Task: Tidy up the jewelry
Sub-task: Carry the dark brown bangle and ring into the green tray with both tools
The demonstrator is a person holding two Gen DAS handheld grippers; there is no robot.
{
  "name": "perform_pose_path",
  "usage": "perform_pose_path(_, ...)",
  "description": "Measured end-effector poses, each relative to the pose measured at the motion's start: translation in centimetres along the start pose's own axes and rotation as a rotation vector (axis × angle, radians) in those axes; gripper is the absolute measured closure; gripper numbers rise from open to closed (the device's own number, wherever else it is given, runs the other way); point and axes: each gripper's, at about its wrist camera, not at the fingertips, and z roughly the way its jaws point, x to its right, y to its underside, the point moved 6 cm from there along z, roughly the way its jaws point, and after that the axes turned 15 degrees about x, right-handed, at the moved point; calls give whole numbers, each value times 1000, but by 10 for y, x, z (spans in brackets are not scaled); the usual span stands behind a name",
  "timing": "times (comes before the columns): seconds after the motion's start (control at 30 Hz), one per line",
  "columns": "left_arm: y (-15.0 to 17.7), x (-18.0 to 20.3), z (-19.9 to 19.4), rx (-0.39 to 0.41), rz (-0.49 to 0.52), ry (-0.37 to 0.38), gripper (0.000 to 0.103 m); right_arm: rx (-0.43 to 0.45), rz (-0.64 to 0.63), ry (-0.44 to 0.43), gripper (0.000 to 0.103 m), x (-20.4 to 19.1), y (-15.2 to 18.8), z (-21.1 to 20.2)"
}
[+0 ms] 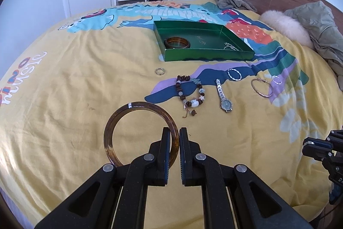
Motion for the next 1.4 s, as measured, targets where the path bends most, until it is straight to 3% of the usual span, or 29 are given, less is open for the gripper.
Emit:
perform_pose_path(0.23,-35,17,-26,69,44,18,95,67,8,64,97,18,-29,-29)
perform_pose_path(0.5,-95,46,-39,149,99,52,95,144,-18,172,97,54,-100,-50)
perform_pose_path(0.73,-140,60,-21,174,120,61,95,219,-38,214,97,77,-166,-50)
perform_pose_path(1.0,-197,52,49,147,95,20,95,251,-48,251,97,115,-227,-11)
perform_pose_path(1.2,-229,36,132,100,59,-34,95,256,-15,279,97,161,-263,54)
perform_pose_path(1.4,-219,26,225,0,39,-70,95,166,43,276,97,209,-244,148)
